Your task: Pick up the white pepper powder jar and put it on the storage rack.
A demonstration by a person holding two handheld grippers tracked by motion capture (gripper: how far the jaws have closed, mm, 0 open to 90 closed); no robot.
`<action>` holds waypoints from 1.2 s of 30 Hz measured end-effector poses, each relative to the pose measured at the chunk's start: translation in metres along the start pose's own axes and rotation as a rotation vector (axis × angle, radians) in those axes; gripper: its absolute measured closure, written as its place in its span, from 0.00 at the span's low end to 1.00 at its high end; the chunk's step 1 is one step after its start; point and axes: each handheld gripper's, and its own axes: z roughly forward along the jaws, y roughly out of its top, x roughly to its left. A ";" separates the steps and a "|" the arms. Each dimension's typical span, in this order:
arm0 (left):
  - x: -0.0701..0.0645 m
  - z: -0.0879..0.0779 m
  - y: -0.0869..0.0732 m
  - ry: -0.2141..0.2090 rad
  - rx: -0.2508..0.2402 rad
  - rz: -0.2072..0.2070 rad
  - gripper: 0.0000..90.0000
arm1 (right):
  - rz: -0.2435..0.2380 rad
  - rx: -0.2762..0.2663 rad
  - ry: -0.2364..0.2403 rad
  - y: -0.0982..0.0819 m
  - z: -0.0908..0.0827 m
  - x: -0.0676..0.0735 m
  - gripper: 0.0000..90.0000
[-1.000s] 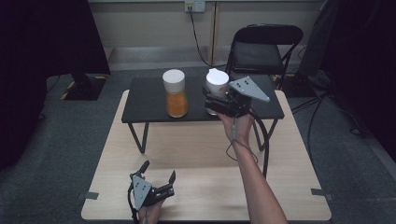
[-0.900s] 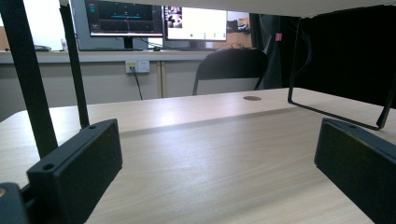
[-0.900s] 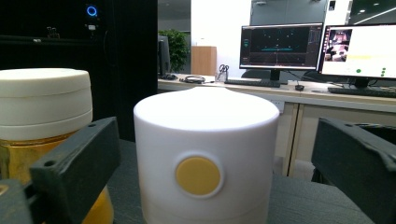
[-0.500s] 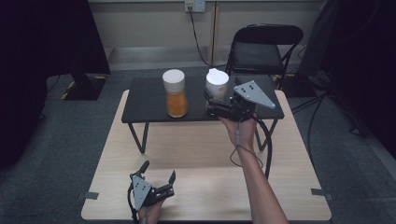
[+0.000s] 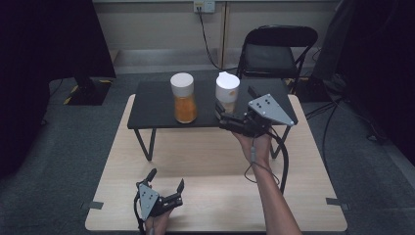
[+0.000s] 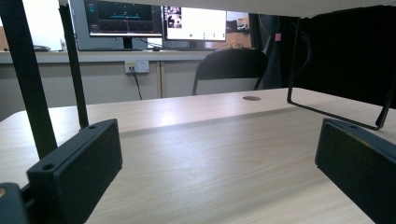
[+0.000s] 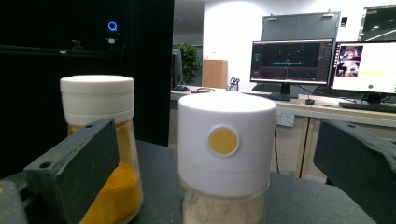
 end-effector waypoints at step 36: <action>0.000 0.000 0.000 0.000 0.000 0.002 0.00 | -0.003 -0.033 -0.023 -0.039 -0.055 0.007 0.00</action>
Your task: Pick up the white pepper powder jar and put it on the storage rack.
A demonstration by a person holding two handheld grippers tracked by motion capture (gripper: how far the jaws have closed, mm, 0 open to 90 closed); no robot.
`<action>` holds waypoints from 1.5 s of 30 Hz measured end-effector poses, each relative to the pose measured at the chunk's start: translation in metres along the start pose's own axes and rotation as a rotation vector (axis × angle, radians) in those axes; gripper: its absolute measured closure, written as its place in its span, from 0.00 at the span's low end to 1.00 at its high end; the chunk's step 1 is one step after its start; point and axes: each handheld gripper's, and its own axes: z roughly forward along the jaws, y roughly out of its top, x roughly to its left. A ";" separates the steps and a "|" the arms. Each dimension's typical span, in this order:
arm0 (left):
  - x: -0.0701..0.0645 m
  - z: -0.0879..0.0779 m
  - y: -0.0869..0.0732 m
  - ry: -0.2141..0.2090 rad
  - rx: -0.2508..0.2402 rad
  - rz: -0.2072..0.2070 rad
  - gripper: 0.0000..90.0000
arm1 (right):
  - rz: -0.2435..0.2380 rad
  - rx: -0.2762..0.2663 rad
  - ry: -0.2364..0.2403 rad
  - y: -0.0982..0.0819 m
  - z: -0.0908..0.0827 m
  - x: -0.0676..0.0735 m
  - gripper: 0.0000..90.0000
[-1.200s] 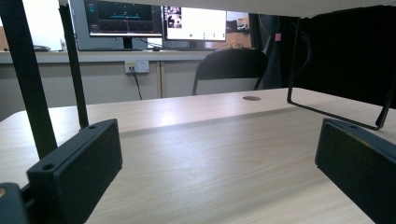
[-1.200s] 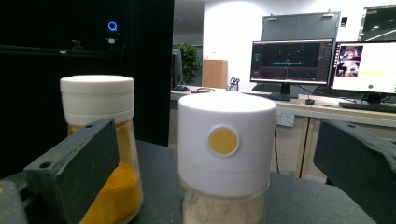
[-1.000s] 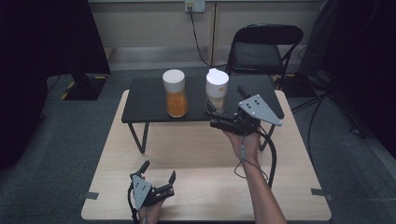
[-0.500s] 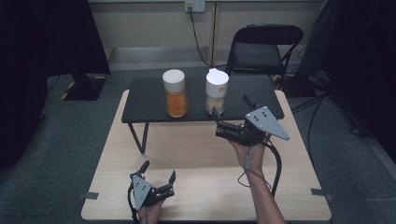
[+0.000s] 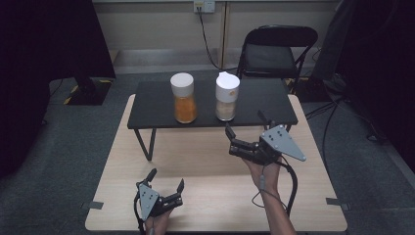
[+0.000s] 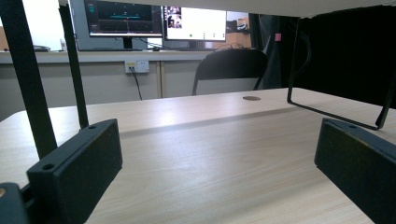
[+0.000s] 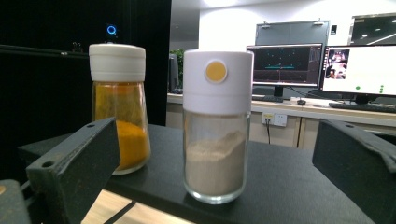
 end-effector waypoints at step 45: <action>0.000 0.000 0.000 -0.003 0.000 -0.001 0.00 | 0.009 0.058 -0.079 -0.070 -0.062 0.011 0.00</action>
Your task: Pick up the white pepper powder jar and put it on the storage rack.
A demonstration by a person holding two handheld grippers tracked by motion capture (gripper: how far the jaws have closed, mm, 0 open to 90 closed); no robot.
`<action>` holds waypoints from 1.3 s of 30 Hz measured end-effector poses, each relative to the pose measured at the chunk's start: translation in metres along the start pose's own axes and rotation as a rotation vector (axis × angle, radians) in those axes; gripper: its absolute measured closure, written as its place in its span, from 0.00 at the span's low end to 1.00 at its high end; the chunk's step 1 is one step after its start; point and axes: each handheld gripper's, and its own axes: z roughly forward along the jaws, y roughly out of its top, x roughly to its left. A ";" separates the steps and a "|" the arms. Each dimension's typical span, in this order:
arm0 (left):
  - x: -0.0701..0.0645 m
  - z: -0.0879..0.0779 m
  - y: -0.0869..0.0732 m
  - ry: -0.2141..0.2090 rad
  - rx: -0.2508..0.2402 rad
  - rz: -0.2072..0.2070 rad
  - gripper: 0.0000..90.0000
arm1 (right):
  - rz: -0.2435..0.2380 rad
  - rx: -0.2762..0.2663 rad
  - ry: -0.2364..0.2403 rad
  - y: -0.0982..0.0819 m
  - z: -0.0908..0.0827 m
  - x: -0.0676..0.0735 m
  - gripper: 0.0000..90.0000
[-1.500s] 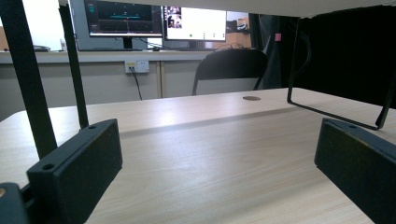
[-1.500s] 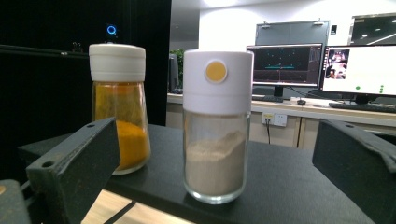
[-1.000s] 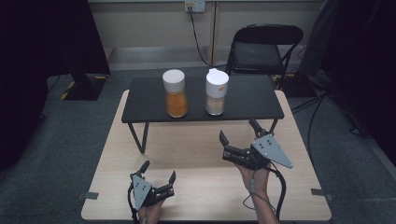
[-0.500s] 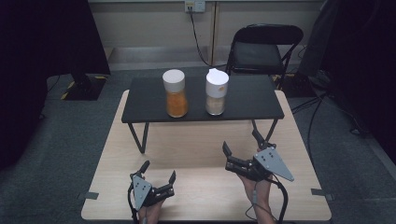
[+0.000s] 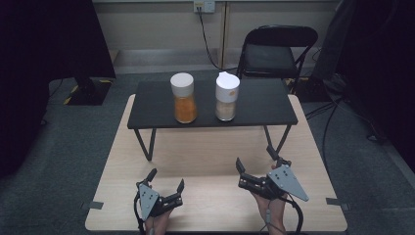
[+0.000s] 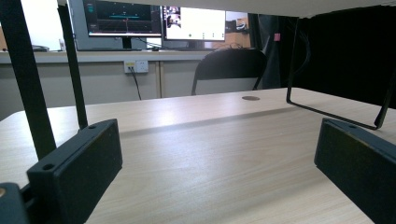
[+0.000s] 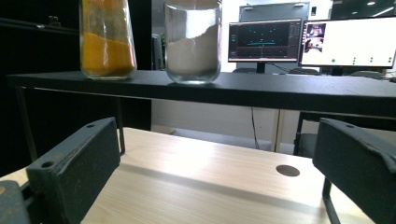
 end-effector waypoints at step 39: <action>0.000 0.000 0.000 0.000 -0.001 0.000 0.00 | 0.001 0.053 -0.077 -0.054 -0.021 0.007 0.00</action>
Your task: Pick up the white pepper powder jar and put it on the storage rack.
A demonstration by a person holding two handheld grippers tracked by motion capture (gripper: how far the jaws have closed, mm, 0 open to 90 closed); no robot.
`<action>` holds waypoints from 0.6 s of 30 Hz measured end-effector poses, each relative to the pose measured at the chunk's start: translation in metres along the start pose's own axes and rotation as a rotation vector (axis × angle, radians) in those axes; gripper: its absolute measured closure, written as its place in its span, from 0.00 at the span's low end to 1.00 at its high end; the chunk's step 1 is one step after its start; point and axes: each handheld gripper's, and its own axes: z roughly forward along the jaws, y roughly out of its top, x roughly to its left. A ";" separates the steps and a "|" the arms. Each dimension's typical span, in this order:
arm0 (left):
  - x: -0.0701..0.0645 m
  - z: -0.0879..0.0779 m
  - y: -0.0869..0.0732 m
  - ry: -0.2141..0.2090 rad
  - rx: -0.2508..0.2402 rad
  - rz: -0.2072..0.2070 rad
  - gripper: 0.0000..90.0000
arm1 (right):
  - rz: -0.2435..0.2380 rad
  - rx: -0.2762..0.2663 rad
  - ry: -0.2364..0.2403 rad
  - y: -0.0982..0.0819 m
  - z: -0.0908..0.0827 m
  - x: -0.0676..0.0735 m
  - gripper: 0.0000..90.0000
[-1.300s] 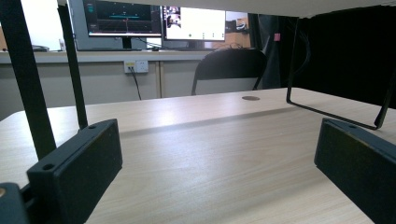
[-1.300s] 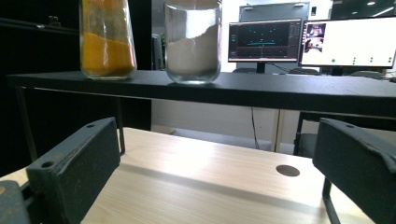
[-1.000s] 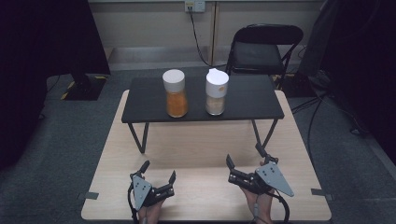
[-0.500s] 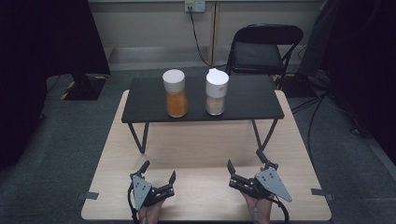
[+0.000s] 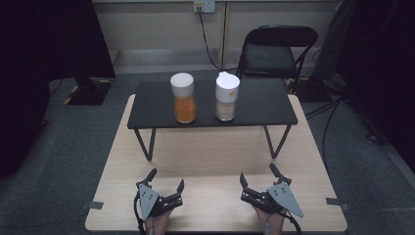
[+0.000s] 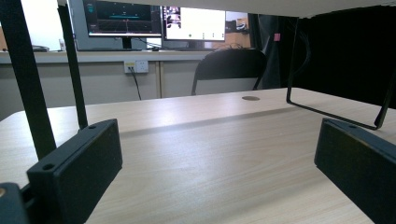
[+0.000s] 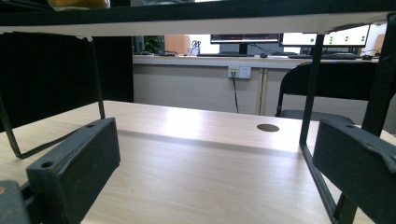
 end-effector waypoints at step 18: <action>0.000 0.000 0.000 0.002 0.000 0.001 0.00 | 0.022 0.027 -0.044 -0.025 0.000 0.003 0.00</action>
